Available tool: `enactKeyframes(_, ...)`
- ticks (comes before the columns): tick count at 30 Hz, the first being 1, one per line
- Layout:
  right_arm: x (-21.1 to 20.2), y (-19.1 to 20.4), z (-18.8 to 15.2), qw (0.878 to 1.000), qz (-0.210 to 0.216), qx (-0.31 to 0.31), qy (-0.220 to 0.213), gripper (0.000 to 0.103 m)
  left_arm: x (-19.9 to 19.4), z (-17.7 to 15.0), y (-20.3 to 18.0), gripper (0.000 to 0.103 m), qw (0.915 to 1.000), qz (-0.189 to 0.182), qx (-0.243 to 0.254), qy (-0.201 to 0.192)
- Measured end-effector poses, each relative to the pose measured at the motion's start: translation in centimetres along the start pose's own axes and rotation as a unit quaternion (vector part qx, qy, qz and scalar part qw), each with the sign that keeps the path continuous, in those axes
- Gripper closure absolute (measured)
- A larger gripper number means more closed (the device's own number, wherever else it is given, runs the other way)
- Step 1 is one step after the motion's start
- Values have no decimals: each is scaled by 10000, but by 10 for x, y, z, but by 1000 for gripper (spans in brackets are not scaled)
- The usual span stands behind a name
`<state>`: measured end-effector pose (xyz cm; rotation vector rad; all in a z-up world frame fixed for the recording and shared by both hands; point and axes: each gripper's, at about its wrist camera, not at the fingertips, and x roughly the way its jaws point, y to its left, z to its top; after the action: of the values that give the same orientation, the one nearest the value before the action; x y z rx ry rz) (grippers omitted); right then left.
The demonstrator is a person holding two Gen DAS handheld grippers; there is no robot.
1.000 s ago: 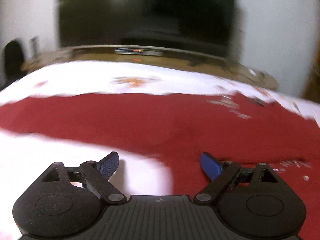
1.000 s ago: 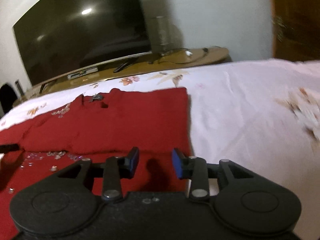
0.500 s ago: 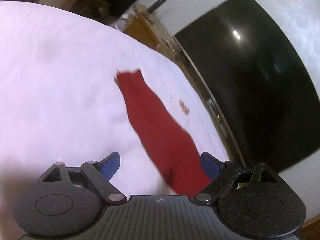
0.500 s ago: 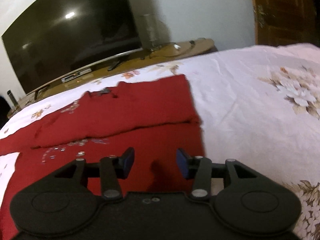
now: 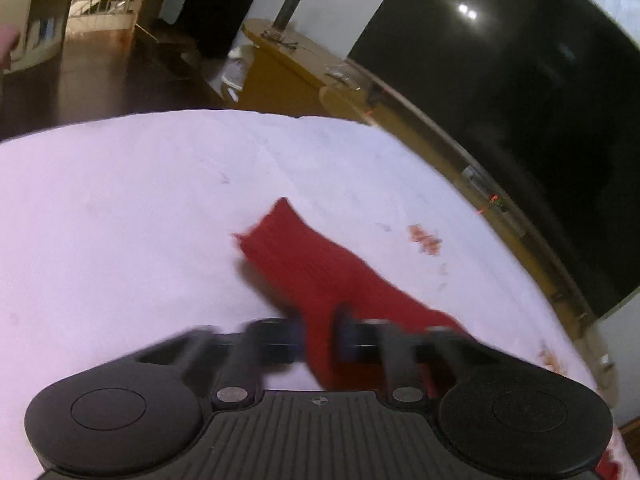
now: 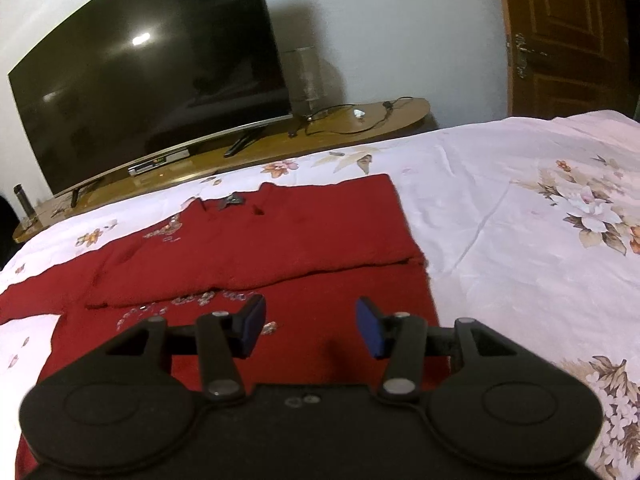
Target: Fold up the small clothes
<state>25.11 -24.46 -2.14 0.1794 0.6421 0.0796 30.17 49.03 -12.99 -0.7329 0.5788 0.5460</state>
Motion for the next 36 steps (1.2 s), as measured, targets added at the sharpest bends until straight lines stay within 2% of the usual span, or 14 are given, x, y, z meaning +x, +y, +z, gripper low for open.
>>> enactKeyframes(2, 2, -5, 2, 9999, -55, 135, 4, 54, -5, 7, 4, 98, 9999, -57, -137, -19)
enactKeyframes(4, 4, -12, 4, 9995, -37, 316, -8, 54, -21, 0, -3, 98, 9995, -210, 50, -211)
enactKeyframes(11, 10, -29, 4, 9991, -62, 424, 10, 54, -69, -37, -101, 98, 9828, -1459, 937, -644)
enactKeyframes(15, 14, -41, 5, 9986, -68, 517, 37, 54, -82, -88, -183, 98, 9650, -2034, 1595, -438)
enactKeyframes(19, 13, -54, 6, 9986, -36, 520, 29, 54, -84, -156, -259, 98, 9454, -2270, 2336, -118)
enactKeyframes(28, 0, -117, 9, 9964, -177, 828, -7, 54, -83, -307, -375, 98, 9062, -2308, 3489, 619)
enactKeyframes(29, -1, -123, 9, 9961, -187, 867, -3, 54, -81, -319, -382, 98, 9006, -2243, 3650, 730)
enactKeyframes(30, -2, -129, 9, 9957, -176, 909, 0, 53, -73, -337, -392, 98, 8881, -2162, 3920, 1045)
enactKeyframes(31, -1, -134, 10, 9952, -138, 973, 6, 53, -79, -354, -396, 98, 8810, -2113, 4087, 1105)
enactKeyframes(32, 0, -138, 12, 9944, -72, 1050, 10, 53, -83, -362, -403, 91, 8746, -2069, 4313, 787)
enactKeyframes(33, 2, -141, 14, 9935, 18, 1138, 11, 52, -91, -370, -408, 59, 8617, -2081, 4573, 710)
enactKeyframes(34, 5, -142, 16, 9926, 109, 1211, 11, 52, -97, -372, -410, 41, 8554, -2210, 4626, 735)
enactKeyframes(35, 8, -141, 18, 9918, 203, 1260, 1, 51, -106, -370, -407, 23, 8548, -2343, 4585, 651)
enactKeyframes(36, 12, -138, 21, 9907, 344, 1315, -19, 50, -117, -366, -402, 24, 8555, -2452, 4540, 444)
